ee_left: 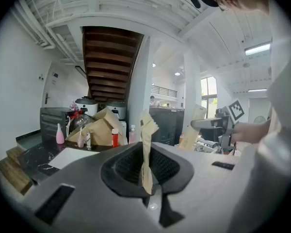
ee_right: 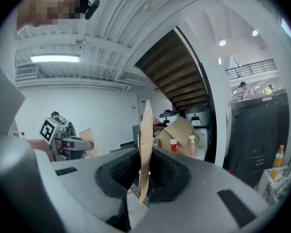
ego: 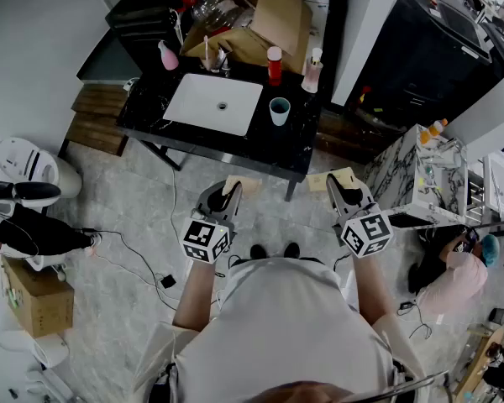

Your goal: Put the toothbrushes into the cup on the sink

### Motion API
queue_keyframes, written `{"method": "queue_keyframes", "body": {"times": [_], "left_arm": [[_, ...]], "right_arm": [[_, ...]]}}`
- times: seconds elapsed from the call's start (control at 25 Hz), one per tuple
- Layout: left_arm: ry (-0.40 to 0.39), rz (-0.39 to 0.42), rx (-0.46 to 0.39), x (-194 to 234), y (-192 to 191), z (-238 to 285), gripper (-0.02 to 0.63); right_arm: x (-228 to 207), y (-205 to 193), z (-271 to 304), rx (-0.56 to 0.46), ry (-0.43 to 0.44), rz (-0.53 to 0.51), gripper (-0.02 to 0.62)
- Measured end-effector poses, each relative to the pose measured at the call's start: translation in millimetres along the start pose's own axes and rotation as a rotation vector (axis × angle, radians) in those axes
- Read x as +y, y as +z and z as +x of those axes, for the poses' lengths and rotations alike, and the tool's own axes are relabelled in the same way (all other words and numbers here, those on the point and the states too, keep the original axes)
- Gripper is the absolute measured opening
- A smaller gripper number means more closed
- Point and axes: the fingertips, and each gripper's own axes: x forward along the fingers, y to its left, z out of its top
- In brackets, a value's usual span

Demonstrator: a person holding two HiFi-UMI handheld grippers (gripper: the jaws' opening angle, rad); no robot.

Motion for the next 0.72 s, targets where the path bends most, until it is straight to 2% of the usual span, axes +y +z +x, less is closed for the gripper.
{"method": "queue_keyframes", "body": {"times": [0.4,0.72], "left_arm": [[-0.006,-0.001,0.000,4,0,-1,0.034],[-0.020,-0.012,0.002,14,-4,-3,0.034]], "right_arm": [[4,3,4,-0.007,-0.004,-0.001,0.063],[5,0,9,-0.009,-0.044,0.039,0.063]]}}
